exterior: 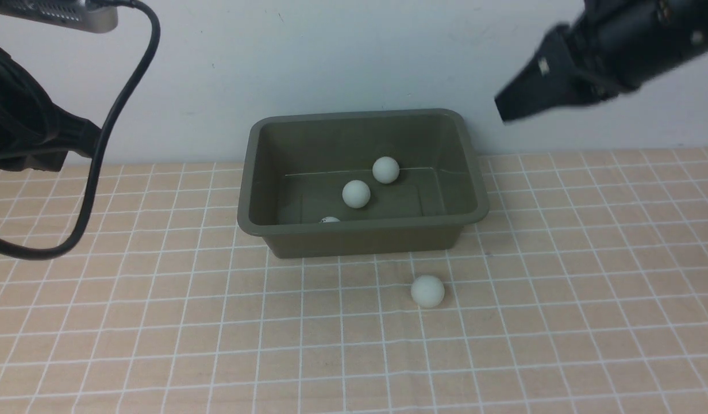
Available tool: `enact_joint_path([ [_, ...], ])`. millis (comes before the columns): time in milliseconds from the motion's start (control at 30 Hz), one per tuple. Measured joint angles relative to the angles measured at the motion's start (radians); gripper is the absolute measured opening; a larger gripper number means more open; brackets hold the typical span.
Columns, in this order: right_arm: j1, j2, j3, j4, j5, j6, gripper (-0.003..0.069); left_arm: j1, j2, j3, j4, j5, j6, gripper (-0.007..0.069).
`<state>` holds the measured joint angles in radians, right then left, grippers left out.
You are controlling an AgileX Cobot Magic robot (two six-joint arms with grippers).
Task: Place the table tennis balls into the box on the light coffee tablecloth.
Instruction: 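Reach for and grasp a ping pong ball on the table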
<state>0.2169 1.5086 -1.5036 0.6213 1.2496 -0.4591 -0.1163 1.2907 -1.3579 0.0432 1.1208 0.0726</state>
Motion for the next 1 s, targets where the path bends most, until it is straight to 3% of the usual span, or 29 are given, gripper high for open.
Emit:
enact_joint_path([
  [233,0.046,-0.167,0.422,0.075,-0.037,-0.147,0.0054,0.0,0.0,0.0,0.0,0.0,0.0,-0.0069],
  [367,0.168,-0.176,0.512,0.033,-0.239,-0.193,0.0054,0.0,0.0,0.0,-0.002,0.001,0.0,-0.0069],
  [533,0.31,-0.112,0.512,-0.129,-0.454,-0.008,0.0054,0.0,0.0,0.0,-0.022,0.003,0.0,-0.0069],
  [733,0.368,0.04,0.45,-0.357,-0.518,0.305,0.0056,0.0,0.0,0.0,-0.043,0.021,0.0,-0.0069],
  [933,0.368,0.144,0.381,-0.474,-0.525,0.401,0.0076,0.0,0.0,0.0,-0.043,0.021,0.0,-0.0069],
  [1000,0.368,0.171,0.357,-0.494,-0.53,0.402,0.0126,0.0,0.0,0.0,-0.043,0.021,0.0,-0.0069],
])
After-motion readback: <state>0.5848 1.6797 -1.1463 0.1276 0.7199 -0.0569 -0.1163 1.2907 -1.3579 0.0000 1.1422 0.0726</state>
